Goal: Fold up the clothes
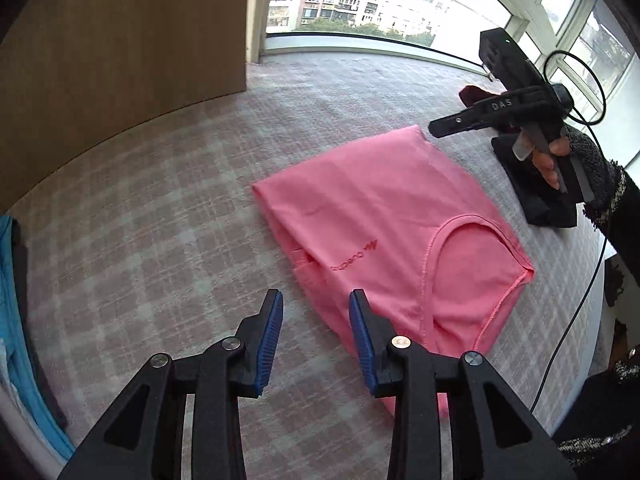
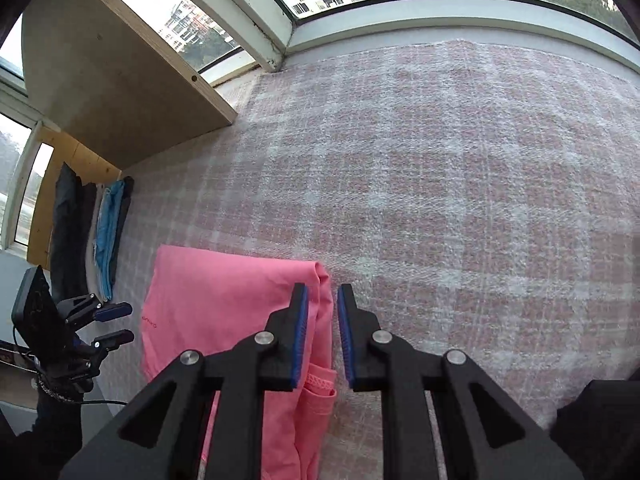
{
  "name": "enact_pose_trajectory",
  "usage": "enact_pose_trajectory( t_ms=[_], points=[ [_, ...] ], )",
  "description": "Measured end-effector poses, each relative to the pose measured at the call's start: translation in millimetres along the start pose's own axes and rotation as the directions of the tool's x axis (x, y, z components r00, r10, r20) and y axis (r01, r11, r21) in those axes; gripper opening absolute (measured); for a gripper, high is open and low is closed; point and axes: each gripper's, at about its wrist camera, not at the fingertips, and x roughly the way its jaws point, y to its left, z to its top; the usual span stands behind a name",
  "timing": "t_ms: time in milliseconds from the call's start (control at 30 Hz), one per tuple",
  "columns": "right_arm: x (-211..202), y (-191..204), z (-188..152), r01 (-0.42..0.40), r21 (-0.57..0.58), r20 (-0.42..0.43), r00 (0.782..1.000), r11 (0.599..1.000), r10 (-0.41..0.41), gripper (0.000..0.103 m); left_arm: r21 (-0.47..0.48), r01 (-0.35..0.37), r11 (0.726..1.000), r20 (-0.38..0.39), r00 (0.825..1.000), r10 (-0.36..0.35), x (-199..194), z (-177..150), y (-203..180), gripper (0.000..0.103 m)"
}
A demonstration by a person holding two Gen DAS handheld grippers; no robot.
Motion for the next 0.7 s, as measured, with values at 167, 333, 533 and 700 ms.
enact_pose_trajectory(
  t_ms=[167, 333, 533, 700],
  points=[
    [-8, 37, -4, -0.079, -0.092, 0.025, 0.996, 0.993, 0.081, 0.026, -0.050, 0.018, 0.999, 0.027, 0.999, -0.017, 8, 16, 21, 0.035],
    [23, 59, -9, 0.054, -0.224, -0.029, 0.998, 0.973, -0.062, 0.026, 0.052, 0.092, 0.994, 0.031, 0.995, -0.094, 34, 42, -11, 0.035],
    [7, 42, -21, 0.191, -0.202, 0.018, 0.981, 0.960, -0.191, 0.026, 0.092, 0.001, 0.996, -0.014, 1.000, 0.001, 46, 35, -17, 0.037],
    [-17, 57, -55, 0.141, -0.225, 0.051, 0.990, 0.964, -0.132, 0.054, -0.021, 0.095, 0.995, 0.028, 0.995, -0.095, 11, 13, -12, 0.046]
  ],
)
